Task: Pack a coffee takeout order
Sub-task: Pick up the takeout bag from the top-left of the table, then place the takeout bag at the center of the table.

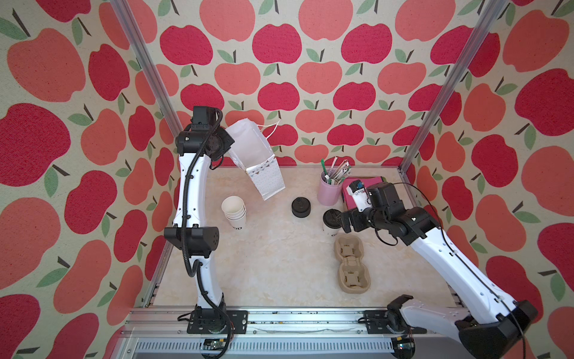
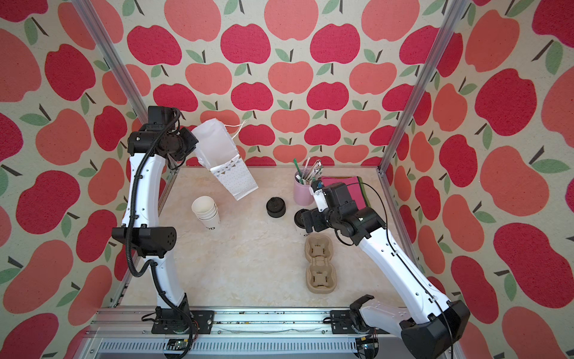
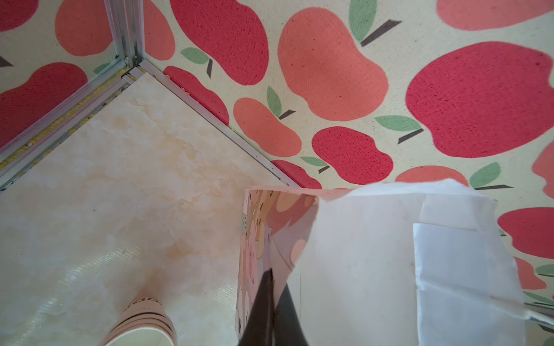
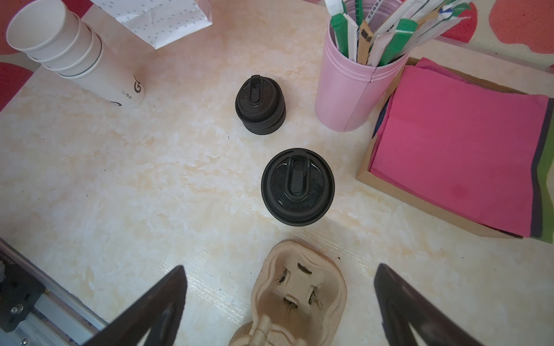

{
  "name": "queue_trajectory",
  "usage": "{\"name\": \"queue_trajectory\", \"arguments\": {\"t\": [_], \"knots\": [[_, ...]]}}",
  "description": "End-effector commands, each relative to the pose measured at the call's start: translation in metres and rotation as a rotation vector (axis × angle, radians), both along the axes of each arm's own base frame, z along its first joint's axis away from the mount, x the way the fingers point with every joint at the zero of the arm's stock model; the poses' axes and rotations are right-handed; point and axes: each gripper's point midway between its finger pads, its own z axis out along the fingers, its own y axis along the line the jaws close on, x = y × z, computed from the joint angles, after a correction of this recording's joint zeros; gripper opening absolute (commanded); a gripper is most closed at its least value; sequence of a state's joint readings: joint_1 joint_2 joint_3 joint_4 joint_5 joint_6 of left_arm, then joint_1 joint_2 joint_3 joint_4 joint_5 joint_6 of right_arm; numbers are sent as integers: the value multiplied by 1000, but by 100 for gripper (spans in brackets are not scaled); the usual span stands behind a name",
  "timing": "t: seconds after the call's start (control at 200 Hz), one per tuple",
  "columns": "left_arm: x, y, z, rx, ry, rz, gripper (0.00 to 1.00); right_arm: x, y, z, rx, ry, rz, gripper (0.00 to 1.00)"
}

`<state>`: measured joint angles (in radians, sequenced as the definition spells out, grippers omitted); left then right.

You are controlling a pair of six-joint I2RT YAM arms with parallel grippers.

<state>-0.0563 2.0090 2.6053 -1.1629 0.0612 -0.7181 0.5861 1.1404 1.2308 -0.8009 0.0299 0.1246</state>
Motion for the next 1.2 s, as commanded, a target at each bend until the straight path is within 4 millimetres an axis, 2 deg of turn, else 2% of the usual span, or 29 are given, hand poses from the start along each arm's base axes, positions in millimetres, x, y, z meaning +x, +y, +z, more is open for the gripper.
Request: {"name": "queue_trajectory", "arguments": {"t": [0.0,0.15,0.25,0.325,0.47,0.67,0.82,0.84,1.006,1.196], "knots": [[-23,-15,27,-48,-48,17,0,-2,-9,10,7,-45,-24,99],[-69,-28,40,-33,-32,52,0,-9,-16,22,30,-82,-35,99],[-104,-46,48,-7,-48,42,0,-14,-19,29,47,-101,-43,99],[-129,-61,47,-11,-67,29,0,-18,-22,31,56,-109,-48,99],[-176,-74,30,-80,-97,43,0,-25,-27,31,64,-112,-52,99],[-225,-62,-14,-64,-22,100,0,-32,-30,25,59,-96,-48,99],[-245,-61,-53,-94,58,132,0,-34,-31,19,52,-83,-49,99],[-251,-59,-53,-118,53,134,0,-34,-31,19,53,-81,-50,99],[-264,-66,-97,-165,148,167,0,-34,-29,11,58,-60,-51,99],[-267,-69,-119,-161,180,189,0,-31,-26,1,44,-37,-46,99]]}}
